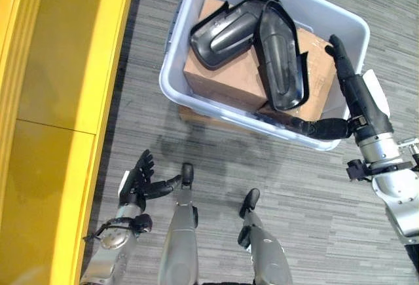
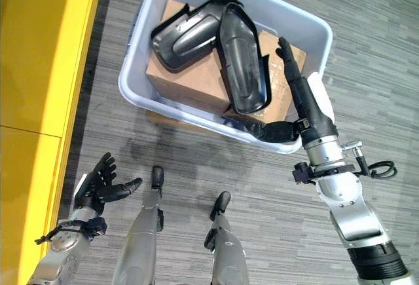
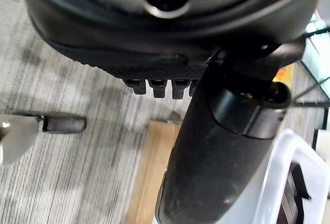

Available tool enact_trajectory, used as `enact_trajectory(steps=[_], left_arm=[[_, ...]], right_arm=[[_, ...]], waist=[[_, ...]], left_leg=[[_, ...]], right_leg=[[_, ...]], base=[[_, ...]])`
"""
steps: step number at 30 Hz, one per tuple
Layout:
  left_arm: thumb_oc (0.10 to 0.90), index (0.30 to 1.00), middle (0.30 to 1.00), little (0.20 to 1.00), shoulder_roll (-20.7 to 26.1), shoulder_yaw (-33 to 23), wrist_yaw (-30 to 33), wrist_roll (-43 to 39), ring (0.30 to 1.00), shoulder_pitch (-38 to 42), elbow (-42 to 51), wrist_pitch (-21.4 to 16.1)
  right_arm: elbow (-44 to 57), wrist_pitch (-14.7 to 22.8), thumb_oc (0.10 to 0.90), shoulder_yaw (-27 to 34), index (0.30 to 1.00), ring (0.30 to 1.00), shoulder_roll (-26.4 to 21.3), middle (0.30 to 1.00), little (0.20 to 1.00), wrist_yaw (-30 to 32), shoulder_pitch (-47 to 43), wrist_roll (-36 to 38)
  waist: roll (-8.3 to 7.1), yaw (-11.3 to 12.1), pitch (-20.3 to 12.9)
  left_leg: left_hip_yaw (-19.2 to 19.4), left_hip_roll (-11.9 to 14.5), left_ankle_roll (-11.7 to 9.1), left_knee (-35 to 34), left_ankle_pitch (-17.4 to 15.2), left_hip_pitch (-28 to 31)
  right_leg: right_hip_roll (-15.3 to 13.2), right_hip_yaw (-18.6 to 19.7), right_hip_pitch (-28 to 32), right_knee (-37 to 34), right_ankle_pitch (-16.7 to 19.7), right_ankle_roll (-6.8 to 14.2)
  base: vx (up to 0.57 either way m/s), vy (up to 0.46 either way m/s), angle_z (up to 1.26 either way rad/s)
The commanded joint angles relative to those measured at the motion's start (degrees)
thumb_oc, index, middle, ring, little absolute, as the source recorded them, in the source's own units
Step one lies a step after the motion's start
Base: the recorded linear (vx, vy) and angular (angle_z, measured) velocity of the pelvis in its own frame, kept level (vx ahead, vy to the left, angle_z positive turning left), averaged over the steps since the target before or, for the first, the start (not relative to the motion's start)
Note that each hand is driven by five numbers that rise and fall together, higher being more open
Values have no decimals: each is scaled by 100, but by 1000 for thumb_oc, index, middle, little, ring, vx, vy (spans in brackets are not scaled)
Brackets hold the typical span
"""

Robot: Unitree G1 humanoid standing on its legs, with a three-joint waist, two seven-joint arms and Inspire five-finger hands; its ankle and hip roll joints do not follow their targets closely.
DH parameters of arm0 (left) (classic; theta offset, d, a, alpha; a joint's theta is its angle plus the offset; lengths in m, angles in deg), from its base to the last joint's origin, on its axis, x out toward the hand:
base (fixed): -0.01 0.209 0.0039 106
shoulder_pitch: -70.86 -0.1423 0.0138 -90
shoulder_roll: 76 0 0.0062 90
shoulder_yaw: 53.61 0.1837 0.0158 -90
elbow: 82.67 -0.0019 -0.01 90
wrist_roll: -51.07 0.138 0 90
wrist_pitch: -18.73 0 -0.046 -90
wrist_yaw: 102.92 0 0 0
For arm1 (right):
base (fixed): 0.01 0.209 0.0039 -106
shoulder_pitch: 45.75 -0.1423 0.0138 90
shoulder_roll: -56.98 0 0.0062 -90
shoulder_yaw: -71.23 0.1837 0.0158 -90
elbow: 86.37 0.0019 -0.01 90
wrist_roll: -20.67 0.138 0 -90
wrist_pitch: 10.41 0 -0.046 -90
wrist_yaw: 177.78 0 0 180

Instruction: Move parts from the plastic box to the shelf.

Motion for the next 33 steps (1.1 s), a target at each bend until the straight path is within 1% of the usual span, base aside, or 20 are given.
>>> enact_trajectory(steps=[1, 2, 3, 5, 6, 7, 10, 14, 19, 24, 27, 33], left_arm=[[900, 1000, 1000, 1000, 118, -135, -190, 251, 1000, -255, 253, -336], [900, 1000, 1000, 1000, 123, -138, -194, 275, 1000, -256, 237, -341], [900, 1000, 1000, 1000, 144, -150, -216, 317, 1000, -257, 210, -338], [900, 1000, 1000, 1000, 180, -159, -233, 385, 1000, -267, 270, -333], [900, 1000, 1000, 1000, 165, -163, -236, 392, 1000, -271, 259, -334], [900, 1000, 1000, 1000, 164, -145, -245, 423, 1000, -273, 291, -335], [900, 1000, 1000, 1000, 144, -127, -235, 447, 1000, -220, 279, -356], [900, 1000, 1000, 1000, 88, -87, -205, 439, 1000, -168, 261, -380], [900, 1000, 1000, 1000, -6, -73, -159, 448, 1000, -148, 206, -391], [900, 1000, 1000, 1000, -63, -53, -123, 435, 1000, -111, 185, -404], [900, 1000, 1000, 1000, -87, -45, -97, 434, 1000, -92, 191, -421], [900, 1000, 1000, 1000, -174, 25, 6, 430, 1000, -27, 145, -451]], right_arm=[[111, 376, 900, 129, 1000, 1000, -706, 1000, 1000, -3, -987, -610], [82, 346, 900, 42, 1000, 1000, -814, 1000, 1000, -24, -1016, -817], [52, 327, 900, -86, 1000, 1000, -1018, 1000, 1000, -81, -1040, -1075], [-96, 229, 900, -430, 1000, 1000, -1437, 1000, 1000, -171, -1129, -1802], [-138, 214, 900, -507, 1000, 1000, -1501, 1000, 1000, -156, -1177, -1951], [-314, 189, 900, -733, 1000, 1000, -1619, 1000, 1000, -190, -1286, -2215], [-501, 128, 900, -901, 1000, 1000, -1711, 1000, 1000, -112, -1465, -2560], [-714, 43, 900, -1003, 1000, 1000, -1699, 1000, 1000, 63, -1736, -2824], [-879, -21, 900, -1021, 1000, 1000, -1630, 1000, 1000, 188, -1780, -2989], [-986, -73, 900, -904, 1000, 1000, -1488, 1000, 1000, 319, -1714, -3042], [-1048, -94, 900, -832, 1000, 1000, -1368, 1000, 1000, 428, -1715, -3046], [-1137, -264, 900, -750, 1000, 1000, -1032, 1000, 1000, 844, -1935, -3405]], waist=[[-43, 106, -629], [-42, 95, -628], [-38, 82, -626], [-8, 70, -581], [2, 58, -571], [29, 57, -546], [88, 17, -484], [223, -37, -362], [293, -73, -288], [362, -103, -252], [431, -136, -216], [557, -182, -122]], left_leg=[[-157, 147, -36, 5, -488, 220], [-151, 162, -46, -7, -473, 232], [-141, 178, -63, -14, -458, 245], [-97, 249, -105, -55, -413, 316], [-85, 257, -110, -69, -404, 334], [-78, 274, -126, -86, -374, 358], [-39, 326, -158, -141, -316, 402], [36, 382, -199, -223, -233, 433], [104, 434, -236, -303, -168, 464], [130, 460, -249, -313, -146, 460], [173, 464, -244, -348, -132, 476], [273, 456, -230, -362, -130, 451]], right_leg=[[-223, -247, 428, 326, -533, 280], [-218, -236, 427, 328, -541, 277], [-211, -215, 419, 335, -550, 268], [-184, -160, 404, 385, -601, 230], [-179, -145, 400, 399, -610, 224], [-167, -129, 382, 430, -638, 207], [-145, -74, 334, 490, -682, 175], [-122, 1, 213, 573, -719, 133], [-99, 66, 130, 595, -724, 110], [-94, 85, 82, 629, -732, 98], [-105, 115, 30, 652, -726, 96], [-135, 203, -83, 670, -693, 94]], base=[[-18, -39, -12], [0, 0, 0], [-39, -43, -1], [-46, -63, -6], [-44, -74, -14], [-49, -64, -11], [-51, -55, -6], [-53, -50, -13], [-25, -30, -4], [-7, -12, -1], [-5, -1, -2], [-14, 1, -14]])
